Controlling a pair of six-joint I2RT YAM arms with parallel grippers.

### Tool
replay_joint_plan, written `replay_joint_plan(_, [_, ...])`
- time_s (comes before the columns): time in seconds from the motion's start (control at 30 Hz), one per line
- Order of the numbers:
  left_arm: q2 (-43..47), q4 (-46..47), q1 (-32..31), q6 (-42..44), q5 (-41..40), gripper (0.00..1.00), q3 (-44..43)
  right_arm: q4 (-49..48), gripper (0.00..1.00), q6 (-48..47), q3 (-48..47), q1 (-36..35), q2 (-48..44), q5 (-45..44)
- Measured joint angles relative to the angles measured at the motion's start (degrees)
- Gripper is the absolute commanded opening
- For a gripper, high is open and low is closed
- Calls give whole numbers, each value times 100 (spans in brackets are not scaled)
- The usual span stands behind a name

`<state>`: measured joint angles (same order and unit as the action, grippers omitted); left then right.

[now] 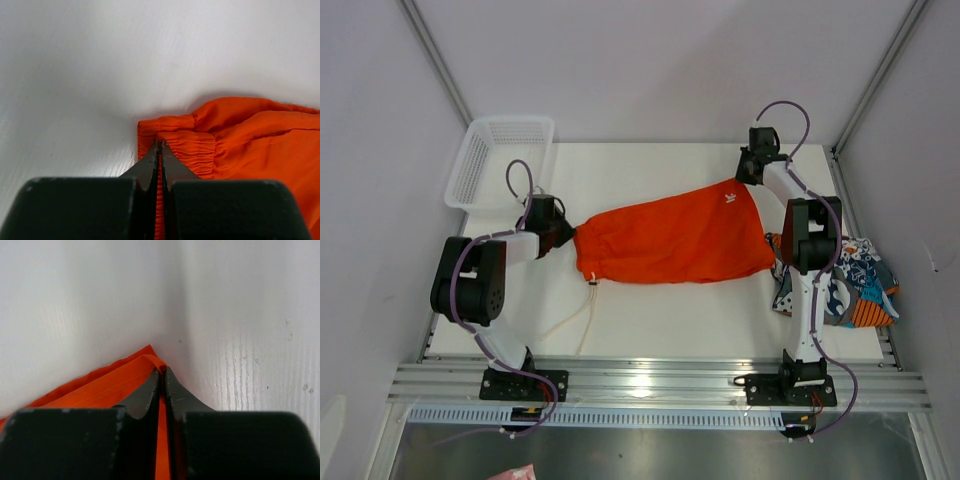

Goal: Fold and stack the shorts

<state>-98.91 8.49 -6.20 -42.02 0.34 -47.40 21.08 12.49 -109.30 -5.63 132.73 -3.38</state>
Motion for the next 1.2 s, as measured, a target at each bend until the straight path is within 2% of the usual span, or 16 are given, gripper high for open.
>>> replay_joint_plan(0.03, [0,0,0,0,0,0,0,50,21,20,-44,4,4,22])
replay_joint_plan(0.07, [0,-2,0,0,-2,0,0,96,40,50,-103,11,13,42])
replay_joint_plan(0.13, [0,-9,0,0,-4,0,0,140,53,50,-247,33,52,72])
replay_joint_plan(0.27, [2,-96,0,4,-26,2,-48,133,62,94,-374,92,76,107])
replay_joint_plan(0.37, [31,-142,0,28,-79,13,-48,199,62,101,-442,101,76,149])
replay_joint_plan(0.43, [96,-243,0,68,-157,19,-48,225,59,127,-461,109,42,243])
replay_joint_plan(0.47, [144,-293,2,92,-184,28,-46,262,58,149,-461,111,7,313])
replay_joint_plan(0.5, [199,-330,2,116,-203,30,-39,175,56,221,-332,109,-105,481])
replay_joint_plan(0.53, [258,-356,2,146,-216,33,-31,114,54,282,-127,107,-262,658])
replay_joint_plan(0.67, [520,-393,9,199,-208,63,11,-323,48,695,1062,-4,-1215,1703])
replay_joint_plan(0.77, [767,-431,17,203,-162,71,74,-756,42,984,1707,-328,-1777,2461])
replay_joint_plan(0.8, [855,-444,22,203,-151,72,98,-920,41,1056,1871,-503,-1906,2667])
replay_joint_plan(0.9, [1163,-463,26,190,-76,73,243,-1357,24,1311,2173,-1134,-2070,3241])
replay_joint_plan(0.93, [1244,-468,28,190,-44,73,291,-1606,14,1432,2297,-1388,-2081,3440])
replay_joint_plan(1.03, [1539,-431,39,153,122,73,564,-2153,1,1845,2640,-2083,-2050,3976])
replay_joint_plan(1.2, [1899,-433,72,136,396,74,1102,-2883,0,2369,2688,-2765,-1613,4448])
